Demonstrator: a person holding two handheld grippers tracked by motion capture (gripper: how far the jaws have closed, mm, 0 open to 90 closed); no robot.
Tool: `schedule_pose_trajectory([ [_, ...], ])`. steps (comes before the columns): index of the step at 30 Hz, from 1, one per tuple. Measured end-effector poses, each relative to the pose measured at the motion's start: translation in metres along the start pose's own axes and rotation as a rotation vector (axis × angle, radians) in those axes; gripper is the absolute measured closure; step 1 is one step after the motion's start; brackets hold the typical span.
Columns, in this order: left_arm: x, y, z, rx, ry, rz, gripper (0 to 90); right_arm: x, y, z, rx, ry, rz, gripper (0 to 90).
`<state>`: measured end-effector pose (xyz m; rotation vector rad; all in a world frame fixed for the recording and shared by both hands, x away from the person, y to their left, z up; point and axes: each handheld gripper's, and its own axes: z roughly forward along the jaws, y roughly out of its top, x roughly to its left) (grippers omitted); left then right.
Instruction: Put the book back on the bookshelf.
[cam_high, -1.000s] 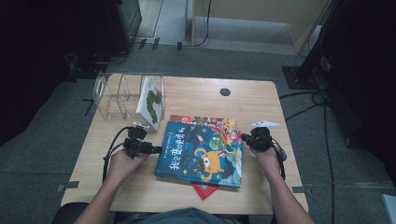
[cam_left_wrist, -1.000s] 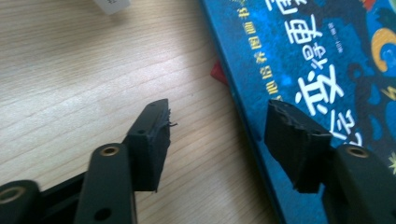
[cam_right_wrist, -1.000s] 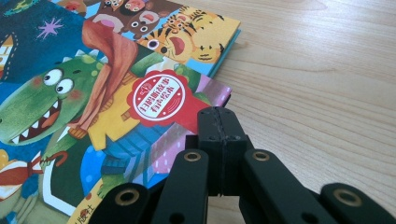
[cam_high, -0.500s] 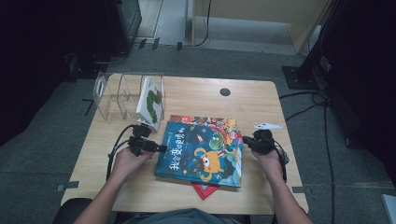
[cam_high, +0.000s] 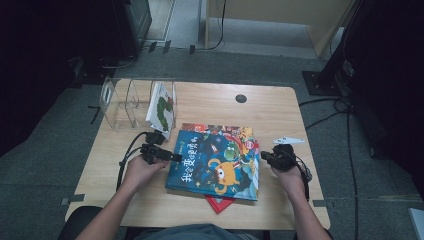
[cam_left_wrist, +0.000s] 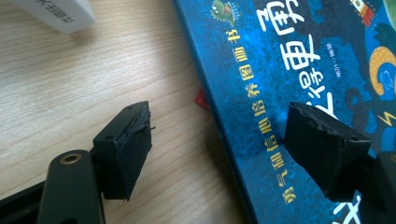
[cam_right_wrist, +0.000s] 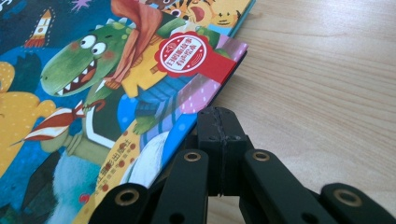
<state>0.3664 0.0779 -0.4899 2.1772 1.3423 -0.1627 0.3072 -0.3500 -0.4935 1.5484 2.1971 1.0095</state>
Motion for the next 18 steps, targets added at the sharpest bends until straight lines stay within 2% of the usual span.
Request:
schedule_pose_trajectory([
  [8,-0.002,0.002,0.003,0.014,-0.026,0.006,23.9,0.009,-0.003,0.001,0.035,0.018,-0.028,90.0],
  [15,-0.005,0.003,0.006,0.018,-0.040,0.007,24.8,0.010,-0.003,0.002,0.031,0.013,-0.037,90.0],
  [18,-0.007,0.003,0.008,0.023,-0.077,-0.005,29.4,0.011,-0.002,0.003,0.031,0.017,-0.046,90.0],
])
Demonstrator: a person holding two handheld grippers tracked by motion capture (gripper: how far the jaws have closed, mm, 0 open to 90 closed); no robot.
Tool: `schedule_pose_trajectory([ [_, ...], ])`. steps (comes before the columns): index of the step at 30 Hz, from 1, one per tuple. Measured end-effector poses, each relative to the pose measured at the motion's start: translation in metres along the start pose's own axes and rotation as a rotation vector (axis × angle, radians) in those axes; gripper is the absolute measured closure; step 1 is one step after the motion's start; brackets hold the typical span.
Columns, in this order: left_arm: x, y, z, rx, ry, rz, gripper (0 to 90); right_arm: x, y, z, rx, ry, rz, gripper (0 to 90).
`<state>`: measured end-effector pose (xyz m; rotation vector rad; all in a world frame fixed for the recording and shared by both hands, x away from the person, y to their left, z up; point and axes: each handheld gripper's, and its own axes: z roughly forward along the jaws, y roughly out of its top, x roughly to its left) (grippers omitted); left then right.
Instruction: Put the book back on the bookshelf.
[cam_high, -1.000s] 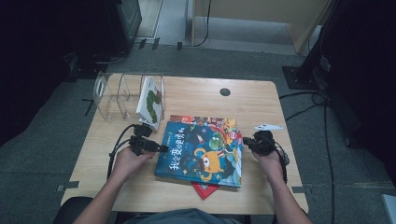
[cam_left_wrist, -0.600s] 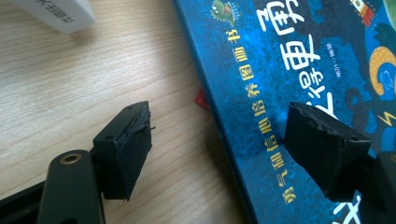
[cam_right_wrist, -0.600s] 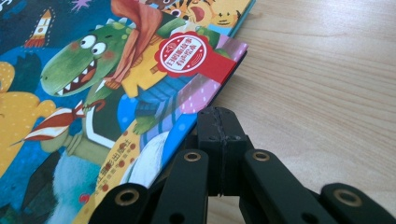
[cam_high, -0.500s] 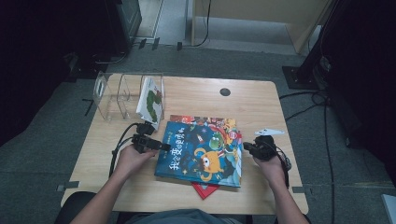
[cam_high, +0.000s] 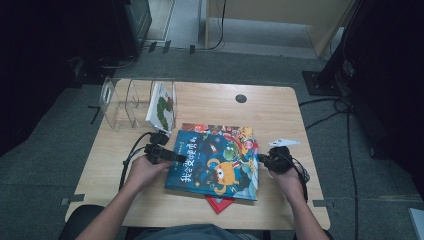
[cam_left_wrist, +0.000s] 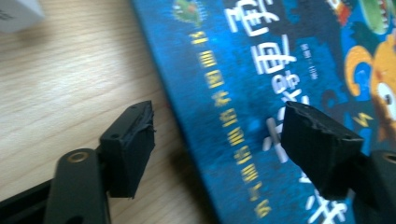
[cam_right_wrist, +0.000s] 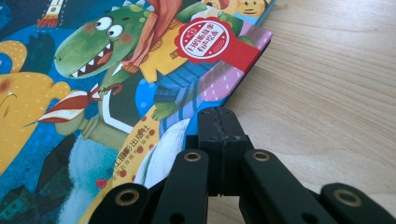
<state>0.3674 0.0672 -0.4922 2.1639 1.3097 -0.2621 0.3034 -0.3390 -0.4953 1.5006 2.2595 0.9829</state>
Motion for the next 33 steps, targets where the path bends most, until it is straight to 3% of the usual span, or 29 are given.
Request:
schedule_pose_trajectory([
  [1,-0.001,0.000,0.000,0.002,-0.005,-0.001,33.4,0.000,0.000,0.000,0.001,0.001,0.001,90.0],
  [4,-0.003,0.003,0.000,0.018,0.012,0.004,32.3,0.002,0.001,0.001,0.002,0.001,-0.009,90.0],
  [10,-0.010,0.006,-0.012,0.033,0.062,0.012,39.8,0.001,0.001,0.002,0.003,0.008,-0.008,90.0],
  [19,-0.017,0.011,-0.039,-0.026,0.006,-0.018,45.1,0.001,0.001,0.003,0.007,0.013,-0.004,90.0],
  [23,-0.025,0.016,-0.053,-0.042,-0.001,0.018,47.9,0.000,0.002,0.003,0.004,0.025,0.007,90.0],
  [27,-0.028,0.021,-0.065,-0.068,-0.030,0.012,51.5,0.001,0.002,0.003,0.000,0.026,0.008,90.0],
  [30,-0.031,0.025,-0.069,-0.057,-0.038,0.012,52.8,0.002,0.003,0.005,-0.007,0.040,0.010,90.0],
  [33,-0.034,0.029,-0.074,-0.068,-0.075,0.004,54.0,0.006,0.004,0.007,-0.009,0.059,-0.001,90.0],
])
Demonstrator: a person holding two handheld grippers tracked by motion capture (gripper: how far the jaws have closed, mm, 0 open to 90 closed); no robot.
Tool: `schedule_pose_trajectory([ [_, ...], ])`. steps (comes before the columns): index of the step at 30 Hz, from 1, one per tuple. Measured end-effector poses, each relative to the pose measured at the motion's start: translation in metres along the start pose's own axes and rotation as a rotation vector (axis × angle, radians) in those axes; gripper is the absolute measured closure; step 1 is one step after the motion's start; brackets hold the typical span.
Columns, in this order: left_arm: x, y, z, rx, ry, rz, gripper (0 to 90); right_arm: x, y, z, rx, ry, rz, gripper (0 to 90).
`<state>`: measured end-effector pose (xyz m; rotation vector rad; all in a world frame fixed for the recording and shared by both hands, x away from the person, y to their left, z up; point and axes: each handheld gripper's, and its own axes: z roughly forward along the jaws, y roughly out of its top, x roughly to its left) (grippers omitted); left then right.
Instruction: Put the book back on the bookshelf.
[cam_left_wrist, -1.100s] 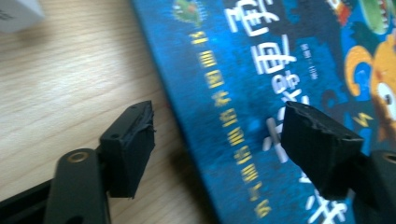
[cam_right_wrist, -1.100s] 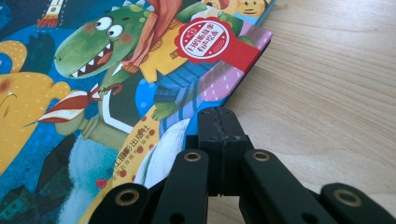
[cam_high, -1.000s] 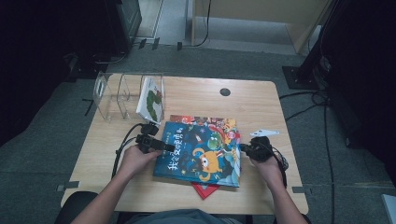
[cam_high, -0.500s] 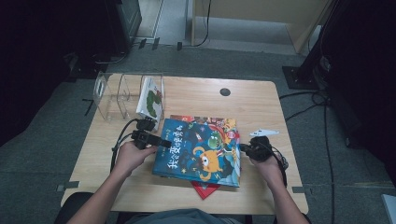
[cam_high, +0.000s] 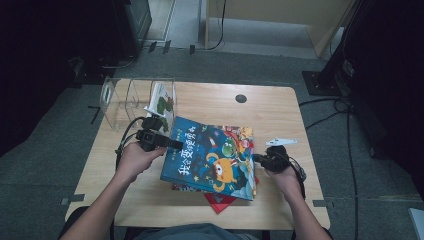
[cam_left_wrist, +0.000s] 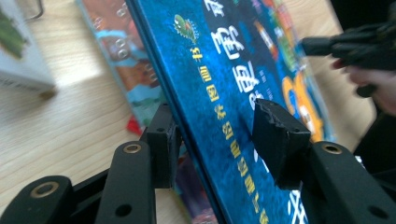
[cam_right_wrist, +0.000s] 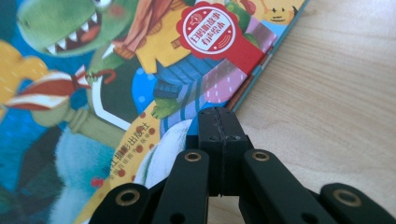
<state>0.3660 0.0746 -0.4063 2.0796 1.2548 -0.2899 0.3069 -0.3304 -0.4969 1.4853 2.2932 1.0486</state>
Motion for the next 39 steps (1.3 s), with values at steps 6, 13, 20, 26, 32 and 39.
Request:
schedule_pose_trajectory([
  [6,-0.009,0.009,-0.008,0.011,-0.014,0.005,57.7,0.003,0.001,0.000,0.007,-0.022,-0.030,90.0],
  [13,-0.015,0.019,-0.013,0.029,-0.014,0.017,59.5,0.006,0.001,-0.002,0.004,-0.028,-0.049,90.0],
  [20,-0.014,0.024,-0.028,0.004,-0.025,0.000,61.5,0.020,0.004,0.004,0.011,0.024,-0.096,90.0],
  [26,-0.018,0.030,-0.037,0.018,-0.011,0.003,63.1,0.027,0.007,0.009,0.010,0.039,-0.123,90.0],
  [32,-0.022,0.041,-0.047,0.048,-0.006,-0.002,65.7,0.031,0.009,0.014,0.006,0.065,-0.142,90.0],
  [39,-0.026,0.050,-0.055,0.083,-0.017,-0.023,68.4,0.035,0.013,0.019,0.007,0.078,-0.175,90.0],
])
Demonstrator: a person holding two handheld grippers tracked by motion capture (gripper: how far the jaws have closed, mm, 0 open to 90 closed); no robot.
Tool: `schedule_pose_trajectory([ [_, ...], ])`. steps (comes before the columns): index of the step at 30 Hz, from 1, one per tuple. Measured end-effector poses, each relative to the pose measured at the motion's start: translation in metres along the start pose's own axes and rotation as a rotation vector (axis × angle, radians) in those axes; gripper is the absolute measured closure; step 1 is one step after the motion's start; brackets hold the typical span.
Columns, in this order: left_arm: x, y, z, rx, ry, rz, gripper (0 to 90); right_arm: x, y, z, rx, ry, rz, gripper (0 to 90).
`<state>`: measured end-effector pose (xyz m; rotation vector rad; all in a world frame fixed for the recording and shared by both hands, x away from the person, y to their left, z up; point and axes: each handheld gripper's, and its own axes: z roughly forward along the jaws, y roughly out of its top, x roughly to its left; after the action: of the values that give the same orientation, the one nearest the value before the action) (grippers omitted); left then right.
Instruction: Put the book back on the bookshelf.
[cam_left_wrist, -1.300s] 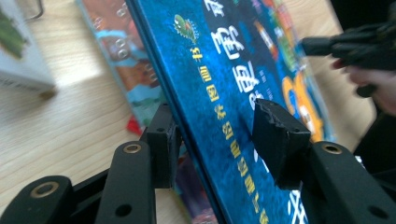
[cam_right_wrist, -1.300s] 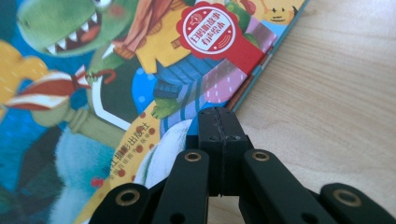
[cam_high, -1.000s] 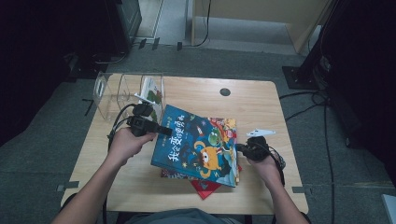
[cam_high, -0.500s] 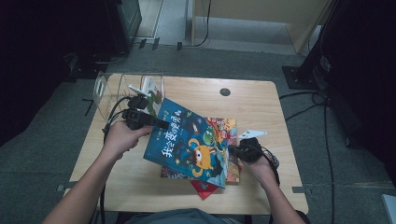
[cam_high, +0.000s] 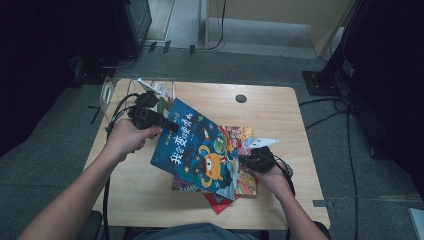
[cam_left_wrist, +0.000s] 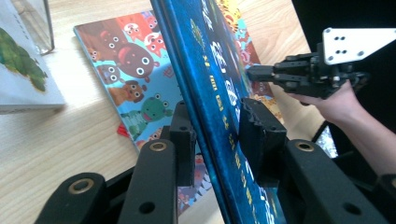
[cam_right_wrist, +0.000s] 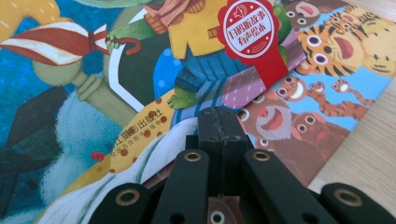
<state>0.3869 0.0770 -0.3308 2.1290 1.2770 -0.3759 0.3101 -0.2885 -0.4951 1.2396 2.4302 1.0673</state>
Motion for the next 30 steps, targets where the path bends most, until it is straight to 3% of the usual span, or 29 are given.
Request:
schedule_pose_trajectory([
  [11,-0.010,0.011,-0.007,0.031,0.012,-0.026,70.7,0.004,0.009,0.010,-0.003,0.020,-0.033,90.0],
  [15,-0.015,0.014,-0.003,0.067,-0.008,-0.032,72.0,0.006,0.012,0.014,-0.007,0.028,-0.048,89.7],
  [18,-0.016,0.015,-0.006,0.063,-0.036,-0.030,74.6,0.010,0.016,0.018,-0.004,0.028,-0.076,88.6],
  [26,-0.021,0.027,-0.024,0.108,-0.007,-0.001,78.9,0.017,0.024,0.025,0.009,0.051,-0.144,75.3],
  [30,-0.029,0.035,-0.036,0.140,0.006,0.034,82.2,0.014,0.027,0.023,0.006,0.039,-0.129,74.3],
])
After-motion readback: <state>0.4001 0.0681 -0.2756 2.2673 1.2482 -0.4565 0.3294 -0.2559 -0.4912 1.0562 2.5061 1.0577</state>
